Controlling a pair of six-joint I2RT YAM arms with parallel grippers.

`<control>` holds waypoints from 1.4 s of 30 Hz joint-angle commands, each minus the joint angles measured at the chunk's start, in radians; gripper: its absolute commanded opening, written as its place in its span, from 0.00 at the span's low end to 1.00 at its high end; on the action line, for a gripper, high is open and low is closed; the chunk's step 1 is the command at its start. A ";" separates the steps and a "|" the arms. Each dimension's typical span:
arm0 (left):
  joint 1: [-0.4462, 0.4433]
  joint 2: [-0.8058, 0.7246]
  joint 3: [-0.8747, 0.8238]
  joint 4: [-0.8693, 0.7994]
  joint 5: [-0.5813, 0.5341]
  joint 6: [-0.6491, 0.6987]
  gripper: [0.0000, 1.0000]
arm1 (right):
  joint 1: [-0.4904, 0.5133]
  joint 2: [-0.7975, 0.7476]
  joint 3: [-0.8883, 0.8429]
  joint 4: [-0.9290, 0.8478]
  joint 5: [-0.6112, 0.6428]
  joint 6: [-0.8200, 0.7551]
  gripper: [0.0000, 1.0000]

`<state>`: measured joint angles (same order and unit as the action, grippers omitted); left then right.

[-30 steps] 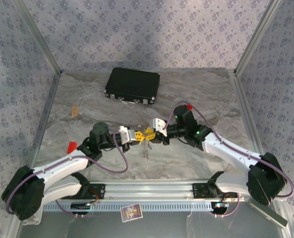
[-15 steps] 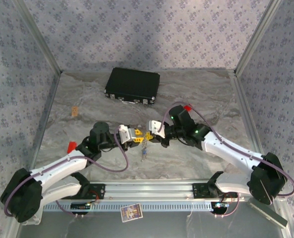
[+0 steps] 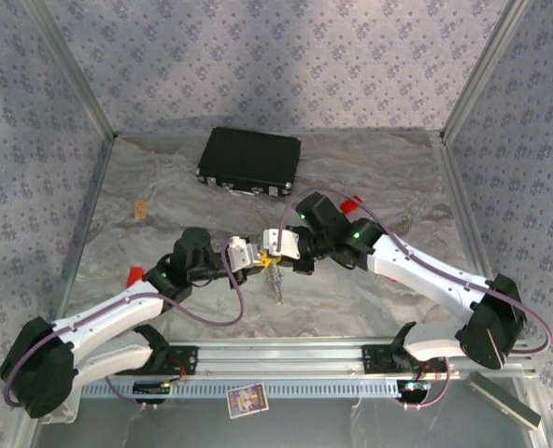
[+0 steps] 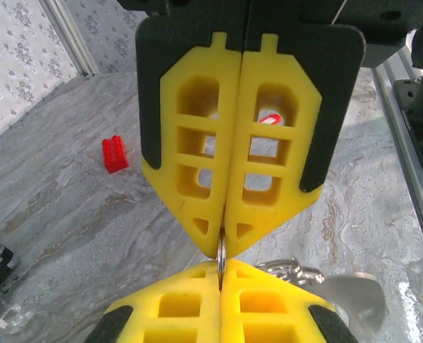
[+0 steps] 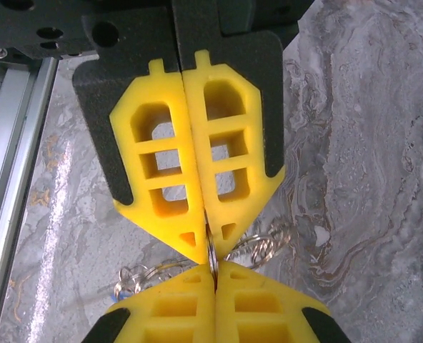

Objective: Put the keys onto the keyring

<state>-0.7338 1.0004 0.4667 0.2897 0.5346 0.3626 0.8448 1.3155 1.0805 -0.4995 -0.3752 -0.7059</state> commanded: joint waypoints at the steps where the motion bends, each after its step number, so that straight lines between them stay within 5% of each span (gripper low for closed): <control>1: -0.007 -0.012 0.022 0.024 0.020 0.014 0.00 | -0.035 -0.043 -0.011 0.042 -0.086 0.038 0.13; 3: -0.006 -0.017 -0.006 0.077 0.024 0.000 0.00 | -0.083 -0.081 -0.076 0.132 -0.177 0.086 0.25; 8: 0.000 -0.009 -0.072 0.228 0.048 -0.052 0.00 | -0.160 -0.134 -0.234 0.344 -0.342 0.184 0.27; 15: 0.025 0.007 -0.135 0.428 0.090 -0.140 0.00 | -0.169 -0.115 -0.321 0.502 -0.383 0.241 0.27; 23: 0.029 0.012 -0.142 0.450 0.113 -0.155 0.00 | -0.167 -0.072 -0.327 0.577 -0.417 0.262 0.26; 36: 0.031 0.011 -0.137 0.448 0.106 -0.162 0.00 | -0.154 -0.051 -0.302 0.577 -0.462 0.261 0.00; 42: 0.028 -0.034 -0.097 0.272 0.041 -0.126 0.20 | -0.139 -0.076 -0.244 0.401 -0.375 0.172 0.00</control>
<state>-0.7013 1.0012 0.3225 0.6460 0.5976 0.2176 0.6933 1.2621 0.7769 0.0143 -0.7895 -0.4706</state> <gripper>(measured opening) 0.180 0.049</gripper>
